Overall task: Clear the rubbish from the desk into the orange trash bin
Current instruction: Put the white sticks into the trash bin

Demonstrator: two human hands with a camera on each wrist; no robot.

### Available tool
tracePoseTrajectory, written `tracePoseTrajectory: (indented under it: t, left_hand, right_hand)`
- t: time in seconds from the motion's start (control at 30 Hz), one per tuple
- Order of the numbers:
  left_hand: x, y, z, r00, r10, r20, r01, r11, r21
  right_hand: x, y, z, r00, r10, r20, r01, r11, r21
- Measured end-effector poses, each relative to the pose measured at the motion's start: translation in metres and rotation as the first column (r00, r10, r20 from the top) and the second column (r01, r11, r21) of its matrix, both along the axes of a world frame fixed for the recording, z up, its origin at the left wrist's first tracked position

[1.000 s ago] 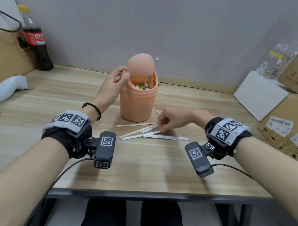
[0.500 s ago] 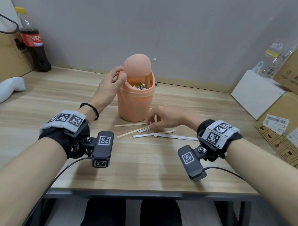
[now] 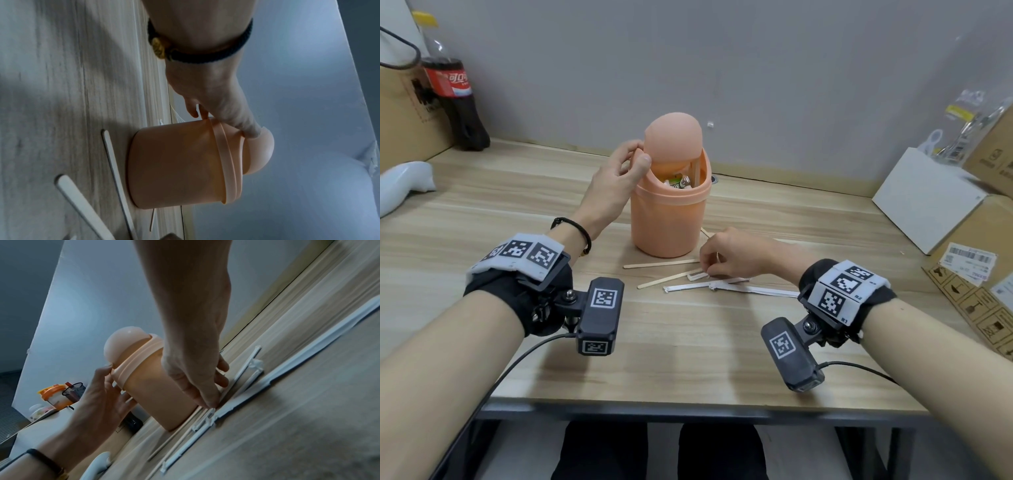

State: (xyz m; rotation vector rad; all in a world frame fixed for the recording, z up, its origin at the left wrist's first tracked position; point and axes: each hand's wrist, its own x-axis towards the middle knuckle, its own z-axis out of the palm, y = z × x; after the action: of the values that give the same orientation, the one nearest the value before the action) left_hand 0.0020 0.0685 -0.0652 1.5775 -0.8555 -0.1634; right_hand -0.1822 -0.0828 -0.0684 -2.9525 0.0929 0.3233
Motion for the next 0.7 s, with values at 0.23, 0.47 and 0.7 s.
tracePoseTrajectory:
  t: [0.23, 0.47, 0.7]
  left_hand:
    - [0.002, -0.002, -0.002, 1.000, -0.009, -0.008, 0.008, 1.000, -0.008]
    - [0.001, -0.002, -0.001, 1.000, -0.009, -0.012, 0.009, 1.000, -0.009]
    - [0.001, -0.001, -0.002, 1.000, -0.016, -0.009, 0.016, 1.000, -0.014]
  right_hand:
    - [-0.016, -0.005, 0.012, 0.994, -0.096, -0.050, 0.099, 0.993, 0.061]
    - [-0.019, 0.008, 0.016, 0.990, -0.072, -0.121, 0.066, 0.996, -0.052]
    - [-0.020, 0.014, 0.013, 0.996, 0.006, -0.086, -0.021, 0.985, -0.174]
